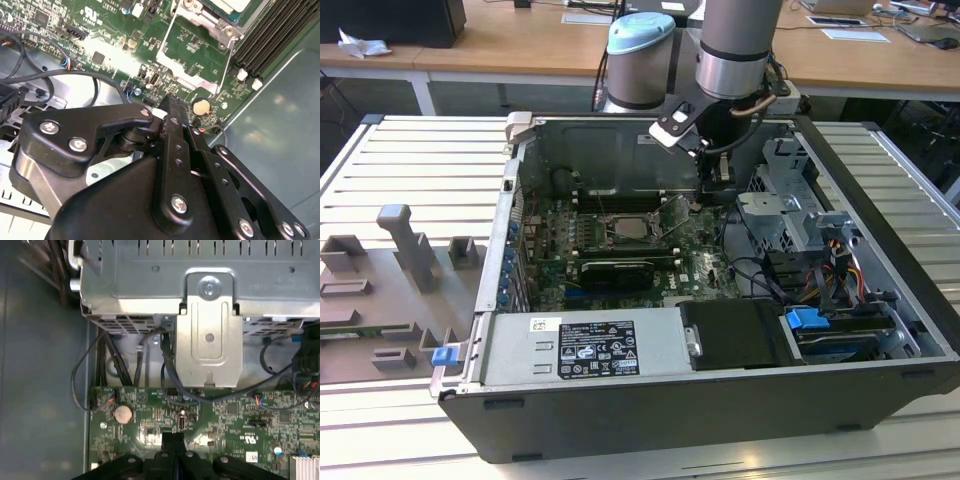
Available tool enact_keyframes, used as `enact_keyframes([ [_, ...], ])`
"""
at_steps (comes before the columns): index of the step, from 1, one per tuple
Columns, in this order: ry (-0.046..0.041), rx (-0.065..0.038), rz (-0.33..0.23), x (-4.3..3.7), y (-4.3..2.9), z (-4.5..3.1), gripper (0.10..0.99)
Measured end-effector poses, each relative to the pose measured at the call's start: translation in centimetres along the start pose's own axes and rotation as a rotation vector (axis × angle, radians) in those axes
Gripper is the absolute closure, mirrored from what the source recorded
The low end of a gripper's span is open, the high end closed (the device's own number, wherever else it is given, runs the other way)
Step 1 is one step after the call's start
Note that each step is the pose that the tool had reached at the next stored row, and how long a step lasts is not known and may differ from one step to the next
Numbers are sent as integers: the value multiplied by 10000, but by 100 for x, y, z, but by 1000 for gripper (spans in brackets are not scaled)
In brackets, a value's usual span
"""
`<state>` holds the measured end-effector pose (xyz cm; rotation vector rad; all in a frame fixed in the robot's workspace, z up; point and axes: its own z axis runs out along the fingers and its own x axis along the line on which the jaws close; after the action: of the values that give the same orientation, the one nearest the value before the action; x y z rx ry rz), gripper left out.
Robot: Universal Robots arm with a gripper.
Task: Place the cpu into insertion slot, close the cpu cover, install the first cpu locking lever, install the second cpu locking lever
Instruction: 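Close the cpu cover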
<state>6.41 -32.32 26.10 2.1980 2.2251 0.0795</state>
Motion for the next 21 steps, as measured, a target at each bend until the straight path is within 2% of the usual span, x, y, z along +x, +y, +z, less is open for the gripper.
enact_keyframes([
  [6, 10, 68, -82, -3, -5, 104, 980],
  [13, 12, 72, -90, -3, -5, 108, 980],
  [16, 16, 201, -86, -2, -5, 108, 980],
  [19, 19, 260, -83, -2, -6, 101, 980],
  [21, 17, 262, -83, -2, -12, 99, 980],
])
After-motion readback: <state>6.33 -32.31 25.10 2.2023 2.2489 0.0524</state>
